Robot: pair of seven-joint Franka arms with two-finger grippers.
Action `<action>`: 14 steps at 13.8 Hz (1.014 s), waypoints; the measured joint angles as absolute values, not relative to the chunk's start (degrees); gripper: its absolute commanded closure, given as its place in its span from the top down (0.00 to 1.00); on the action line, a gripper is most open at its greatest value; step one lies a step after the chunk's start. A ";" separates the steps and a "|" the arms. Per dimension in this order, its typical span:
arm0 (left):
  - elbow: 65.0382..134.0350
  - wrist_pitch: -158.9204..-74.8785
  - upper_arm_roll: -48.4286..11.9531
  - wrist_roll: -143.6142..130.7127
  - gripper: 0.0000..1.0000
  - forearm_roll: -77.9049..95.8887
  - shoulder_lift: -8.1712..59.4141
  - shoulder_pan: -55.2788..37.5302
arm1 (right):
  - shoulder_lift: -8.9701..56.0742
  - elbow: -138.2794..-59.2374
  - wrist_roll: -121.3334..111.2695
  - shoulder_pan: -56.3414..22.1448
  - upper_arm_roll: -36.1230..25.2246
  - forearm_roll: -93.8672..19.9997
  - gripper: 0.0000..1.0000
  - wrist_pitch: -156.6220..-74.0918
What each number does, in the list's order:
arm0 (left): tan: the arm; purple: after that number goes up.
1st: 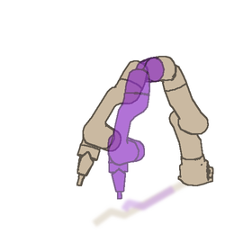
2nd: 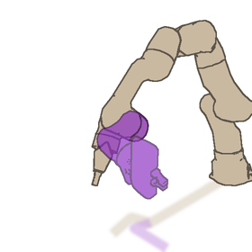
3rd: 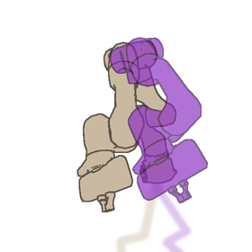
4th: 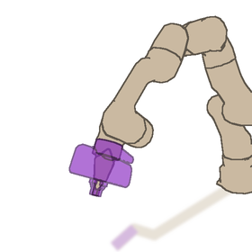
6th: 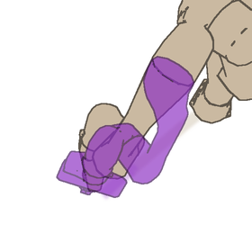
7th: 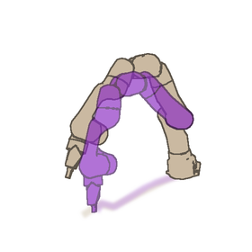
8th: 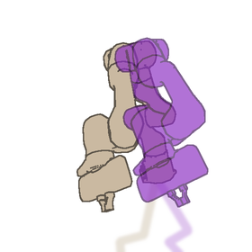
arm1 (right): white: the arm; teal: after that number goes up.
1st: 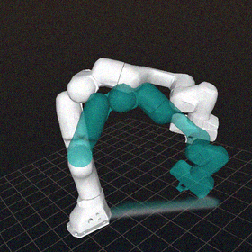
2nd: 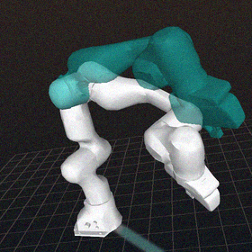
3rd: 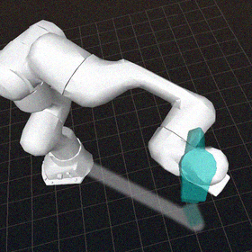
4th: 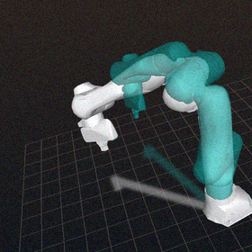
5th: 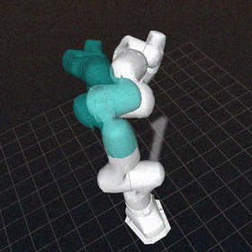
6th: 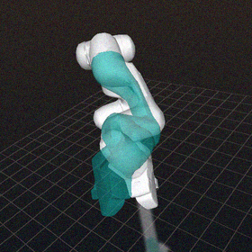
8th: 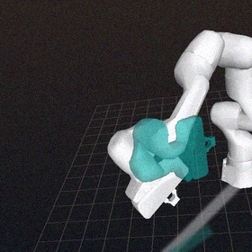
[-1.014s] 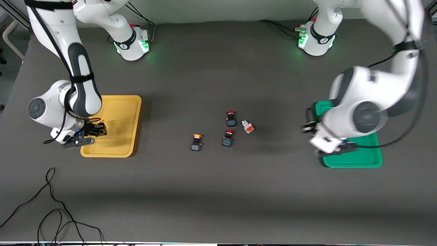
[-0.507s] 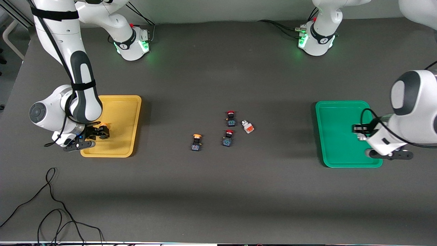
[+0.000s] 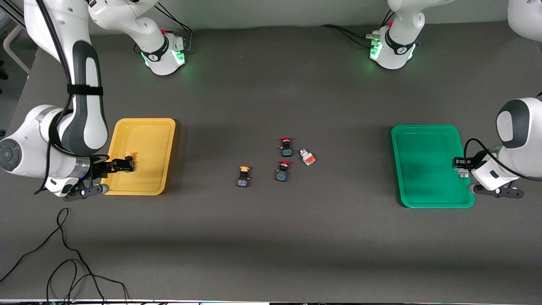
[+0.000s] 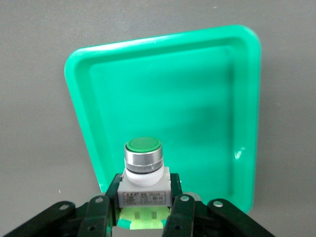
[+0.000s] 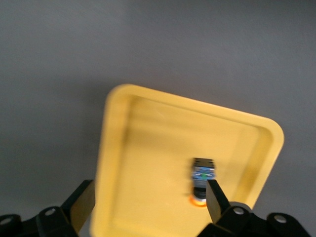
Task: Place green and yellow buttons in trays
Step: 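Reach the right gripper to another yellow button while the left gripper releases the green button, then grasp the second yellow button with the right gripper while the left gripper withdraws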
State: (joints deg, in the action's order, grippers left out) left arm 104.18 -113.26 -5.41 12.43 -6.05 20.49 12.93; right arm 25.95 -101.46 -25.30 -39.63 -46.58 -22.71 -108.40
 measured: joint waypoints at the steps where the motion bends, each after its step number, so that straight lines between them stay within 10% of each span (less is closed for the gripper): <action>1: 106.34 -116.06 -5.41 13.45 0.00 -6.05 20.52 13.97 | 25.92 -99.86 -21.76 -41.67 -46.53 -22.57 1.00 -107.43; 9: 121.74 -139.78 -5.43 16.38 0.00 -6.08 22.66 18.93 | 34.02 -91.11 15.64 -58.52 -39.20 -28.39 1.00 -112.45; 10: 122.54 -141.59 -5.44 16.48 0.20 -6.08 23.32 19.23 | 35.69 -90.71 17.79 -58.36 -37.55 -28.80 1.00 -116.36; 11: 122.96 -142.61 -5.45 16.51 0.99 -6.09 23.97 19.40 | 37.56 -90.67 19.48 -58.21 -36.12 -28.95 1.00 -120.48; 14: 123.04 -143.20 -5.52 16.56 1.00 -6.09 24.69 19.56 | 43.64 -90.62 23.32 -57.87 -33.62 -29.25 0.99 -129.19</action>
